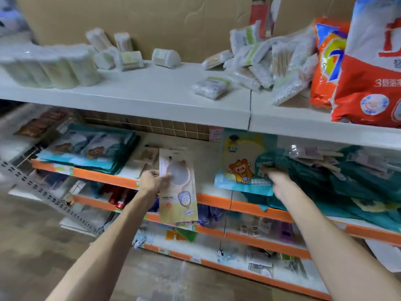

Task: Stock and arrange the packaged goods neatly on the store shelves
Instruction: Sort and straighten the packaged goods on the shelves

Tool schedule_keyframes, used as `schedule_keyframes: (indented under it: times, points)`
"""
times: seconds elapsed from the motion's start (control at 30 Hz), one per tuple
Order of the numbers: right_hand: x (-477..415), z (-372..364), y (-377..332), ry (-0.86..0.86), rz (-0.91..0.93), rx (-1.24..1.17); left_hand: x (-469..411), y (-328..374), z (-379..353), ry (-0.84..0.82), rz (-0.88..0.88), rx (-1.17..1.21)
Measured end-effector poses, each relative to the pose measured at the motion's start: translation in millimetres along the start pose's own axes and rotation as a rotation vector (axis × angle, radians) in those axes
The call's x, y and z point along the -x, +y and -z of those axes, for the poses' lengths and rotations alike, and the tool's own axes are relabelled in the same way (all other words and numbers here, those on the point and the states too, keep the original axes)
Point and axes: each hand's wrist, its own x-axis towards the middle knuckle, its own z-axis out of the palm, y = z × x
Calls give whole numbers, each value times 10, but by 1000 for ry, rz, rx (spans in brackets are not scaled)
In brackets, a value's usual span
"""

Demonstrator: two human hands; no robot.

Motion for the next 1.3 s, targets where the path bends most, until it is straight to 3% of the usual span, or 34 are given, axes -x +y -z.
schedule_keyframes:
  times: [0.3, 0.4, 0.6, 0.73, 0.83, 0.93, 1.3]
  points:
    - [559, -1282, 333, 83, 49, 58, -199, -445, 1436, 112, 46, 73]
    - [374, -1546, 584, 78, 70, 51, -291, -521, 1843, 108, 52, 102]
    - [1047, -2061, 387, 92, 102, 95, -428, -475, 2287, 95, 33, 123]
    - [614, -1943, 407, 97, 150, 59, -594, -413, 2242, 65, 23, 110]
    - [786, -1833, 208, 155, 148, 50, -736, -409, 2016, 16, 38, 125]
    - [929, -1701, 73, 208, 121, 21, -881, -348, 1732, -31, 36, 105]
    - [187, -1406, 253, 245, 13, -169, -1618, -109, 609, -76, 42, 38]
